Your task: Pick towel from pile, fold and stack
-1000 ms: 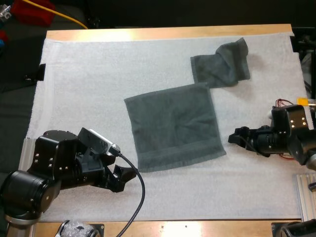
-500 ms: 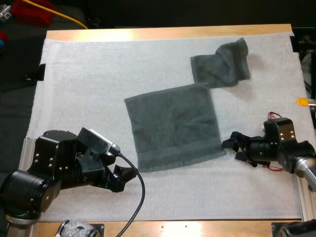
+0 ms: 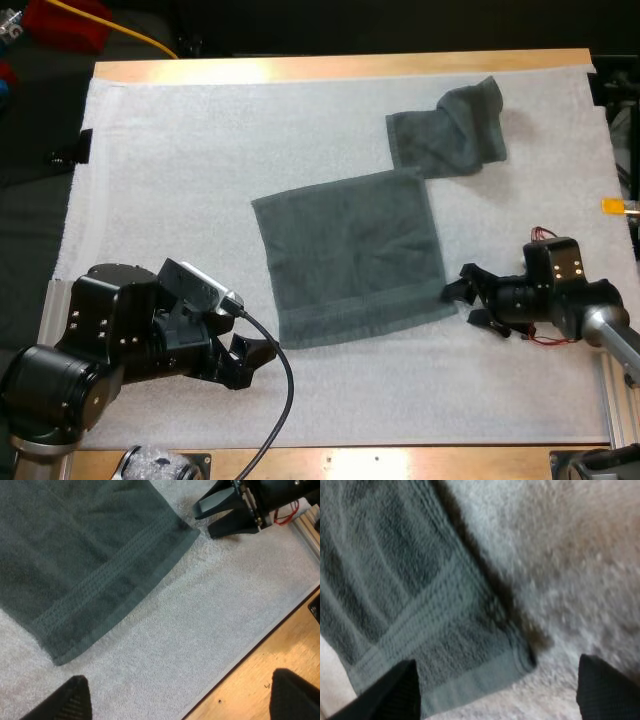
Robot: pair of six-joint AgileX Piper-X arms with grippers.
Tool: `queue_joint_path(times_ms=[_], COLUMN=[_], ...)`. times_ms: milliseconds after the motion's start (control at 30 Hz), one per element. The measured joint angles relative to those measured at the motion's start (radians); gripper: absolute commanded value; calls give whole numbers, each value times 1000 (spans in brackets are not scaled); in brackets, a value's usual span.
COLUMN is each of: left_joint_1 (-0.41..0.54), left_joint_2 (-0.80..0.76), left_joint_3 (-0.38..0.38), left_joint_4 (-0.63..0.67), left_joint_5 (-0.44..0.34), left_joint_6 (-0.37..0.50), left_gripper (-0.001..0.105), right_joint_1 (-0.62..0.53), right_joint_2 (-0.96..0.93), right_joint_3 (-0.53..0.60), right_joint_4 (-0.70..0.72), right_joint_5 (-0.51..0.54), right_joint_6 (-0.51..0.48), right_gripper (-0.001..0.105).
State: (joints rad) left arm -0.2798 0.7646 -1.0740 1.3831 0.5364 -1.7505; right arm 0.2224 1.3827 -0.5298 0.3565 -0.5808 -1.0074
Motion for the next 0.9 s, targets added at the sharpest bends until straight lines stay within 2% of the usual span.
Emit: queue_joint_path(times_ms=[233,433,533,733,800,900], left_joint_1=[0,0,0,0,0,0], left_joint_2=[0,0,0,0,0,0], left_joint_3=[0,0,0,1,10,41], left_joint_4=[0,0,0,0,0,0], left_joint_5=[0,0,0,0,0,0], left_joint_6=[0,0,0,0,0,0], left_gripper=[71,71,71,71,71,71], right_joint_1=[57,60,60,60,60,60], right_joint_2=[68,81,81,87,87,87], right_joint_3=[0,0,0,0,0,0], right_joint_4=[-83,-118,-121,-121,-121,-121], right_joint_5=[-13,-12,9,40,45,47], right_joint_6=[59,101,103,103,103,103], right_gripper=[64,62,51,21,6,0])
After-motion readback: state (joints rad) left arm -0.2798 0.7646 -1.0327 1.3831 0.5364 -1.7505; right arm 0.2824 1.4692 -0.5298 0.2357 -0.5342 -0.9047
